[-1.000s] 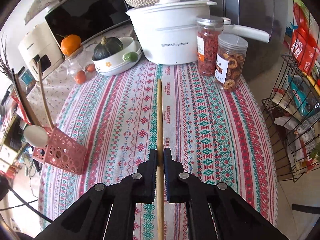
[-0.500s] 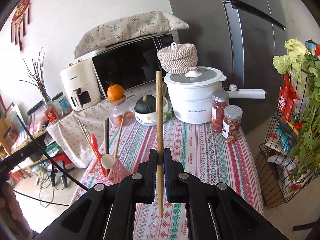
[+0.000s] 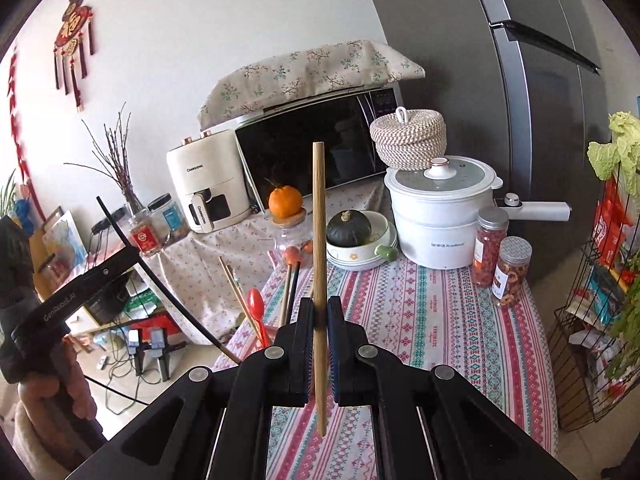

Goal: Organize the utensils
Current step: 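Drop the black chopstick into the pink basket with the left tool while the right tool carries the wooden chopstick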

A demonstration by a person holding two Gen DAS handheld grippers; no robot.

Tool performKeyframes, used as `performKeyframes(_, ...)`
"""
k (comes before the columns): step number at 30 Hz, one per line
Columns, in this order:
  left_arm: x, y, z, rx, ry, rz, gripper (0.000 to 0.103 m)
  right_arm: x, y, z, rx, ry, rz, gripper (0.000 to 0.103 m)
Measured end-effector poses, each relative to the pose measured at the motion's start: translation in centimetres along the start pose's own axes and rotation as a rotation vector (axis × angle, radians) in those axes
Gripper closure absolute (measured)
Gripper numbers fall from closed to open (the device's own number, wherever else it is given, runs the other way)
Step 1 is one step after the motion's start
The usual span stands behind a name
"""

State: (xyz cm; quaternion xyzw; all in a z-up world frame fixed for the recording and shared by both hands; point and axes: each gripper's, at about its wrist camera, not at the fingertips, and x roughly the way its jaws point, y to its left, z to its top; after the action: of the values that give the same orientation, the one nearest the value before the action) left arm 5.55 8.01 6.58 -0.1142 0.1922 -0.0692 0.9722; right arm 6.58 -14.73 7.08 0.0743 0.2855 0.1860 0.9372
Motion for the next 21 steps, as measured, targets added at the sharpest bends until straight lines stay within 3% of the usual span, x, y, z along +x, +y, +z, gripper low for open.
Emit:
performKeyframes(8, 4.2, 1.1, -1.2, 0.003, 0.063, 0.08, 0.097, 1.6, 0.8, -0.2, -0.004, 0.017, 0.004, 0.096)
performKeyframes(13, 6.1, 1.2, -2.3, 0.004, 0.144, 0.084, 0.097, 2.2, 1.1, -0.5, -0.02, 0.023, -0.001, 0.096)
performKeyframes(19, 7.1, 1.2, -3.0, -0.007, 0.187, 0.064, 0.096, 2.8, 1.4, -0.6, -0.027, 0.03, -0.005, 0.096)
performKeyframes(21, 7.0, 1.3, -3.0, -0.012, 0.192, 0.069, 0.089, 3.0, 1.6, -0.7, -0.03, 0.031, -0.007, 0.096)
